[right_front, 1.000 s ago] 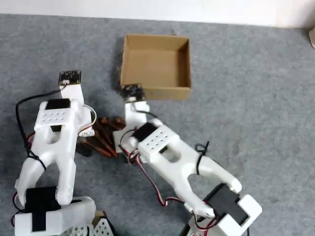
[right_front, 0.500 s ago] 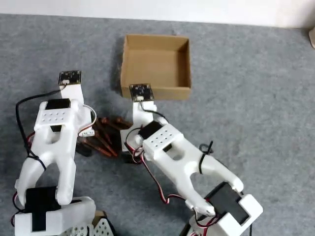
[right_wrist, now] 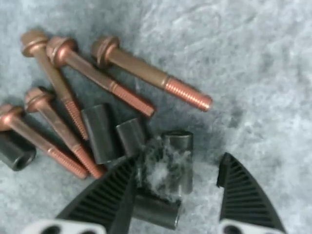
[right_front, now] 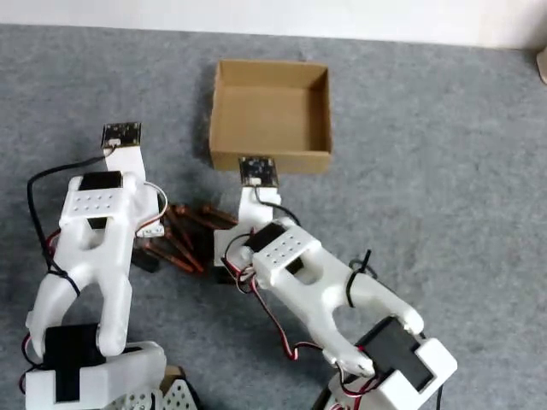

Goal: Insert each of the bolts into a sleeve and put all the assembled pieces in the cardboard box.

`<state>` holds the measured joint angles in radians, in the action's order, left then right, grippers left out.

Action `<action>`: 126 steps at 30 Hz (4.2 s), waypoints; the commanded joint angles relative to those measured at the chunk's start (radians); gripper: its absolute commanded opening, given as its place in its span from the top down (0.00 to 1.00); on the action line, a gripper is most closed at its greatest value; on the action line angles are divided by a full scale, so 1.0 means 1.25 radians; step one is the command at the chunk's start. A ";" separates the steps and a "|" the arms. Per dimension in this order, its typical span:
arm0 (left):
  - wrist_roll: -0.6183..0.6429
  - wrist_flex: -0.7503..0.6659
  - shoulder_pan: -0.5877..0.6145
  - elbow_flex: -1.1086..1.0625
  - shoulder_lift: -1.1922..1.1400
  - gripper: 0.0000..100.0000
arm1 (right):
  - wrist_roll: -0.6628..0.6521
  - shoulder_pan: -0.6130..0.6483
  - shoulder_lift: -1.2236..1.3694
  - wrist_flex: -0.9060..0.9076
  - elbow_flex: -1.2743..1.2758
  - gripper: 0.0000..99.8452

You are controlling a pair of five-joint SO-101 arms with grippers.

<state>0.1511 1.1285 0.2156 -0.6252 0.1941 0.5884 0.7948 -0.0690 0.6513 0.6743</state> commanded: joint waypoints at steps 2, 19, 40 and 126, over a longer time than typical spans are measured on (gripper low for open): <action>-0.002 -0.014 0.007 0.007 0.024 0.99 | 0.010 -0.014 -0.002 -0.013 0.001 0.78; -0.002 -0.014 0.007 0.006 0.024 0.99 | 0.011 -0.033 0.045 0.025 -0.004 0.78; -0.002 -0.014 0.007 0.007 0.024 0.99 | 0.012 0.012 0.287 0.229 -0.269 0.99; 0.334 -0.021 -0.160 0.149 0.073 1.00 | -0.176 -0.252 -0.244 0.268 -0.117 1.00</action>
<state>0.6053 1.0349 0.0361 -0.4549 0.0514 0.4242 0.4956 -0.2624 1.0150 0.4994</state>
